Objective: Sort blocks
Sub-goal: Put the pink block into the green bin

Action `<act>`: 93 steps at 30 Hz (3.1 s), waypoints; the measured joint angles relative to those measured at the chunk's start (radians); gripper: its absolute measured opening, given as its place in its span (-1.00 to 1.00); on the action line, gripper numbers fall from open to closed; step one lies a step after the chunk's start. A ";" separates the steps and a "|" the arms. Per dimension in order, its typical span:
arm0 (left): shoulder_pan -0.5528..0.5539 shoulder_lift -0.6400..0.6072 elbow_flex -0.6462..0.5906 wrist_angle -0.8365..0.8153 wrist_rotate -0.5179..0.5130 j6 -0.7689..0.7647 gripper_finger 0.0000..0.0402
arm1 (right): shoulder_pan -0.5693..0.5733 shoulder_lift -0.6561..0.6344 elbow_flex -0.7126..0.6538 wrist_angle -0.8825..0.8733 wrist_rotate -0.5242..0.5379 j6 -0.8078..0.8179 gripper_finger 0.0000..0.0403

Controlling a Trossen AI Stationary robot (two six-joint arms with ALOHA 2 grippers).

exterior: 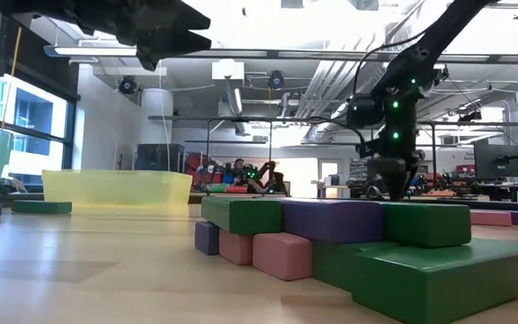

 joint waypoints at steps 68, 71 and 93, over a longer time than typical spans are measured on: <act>0.000 0.000 0.000 -0.008 0.004 0.000 -0.06 | -0.032 0.043 0.106 -0.298 -0.023 -0.045 0.13; 0.000 0.000 0.000 -0.009 0.004 0.000 -0.06 | -0.052 0.044 0.101 -0.285 -0.026 -0.049 0.13; 0.000 0.000 0.000 -0.007 0.005 0.000 -0.06 | -0.023 0.045 0.037 -0.185 -0.049 -0.051 0.01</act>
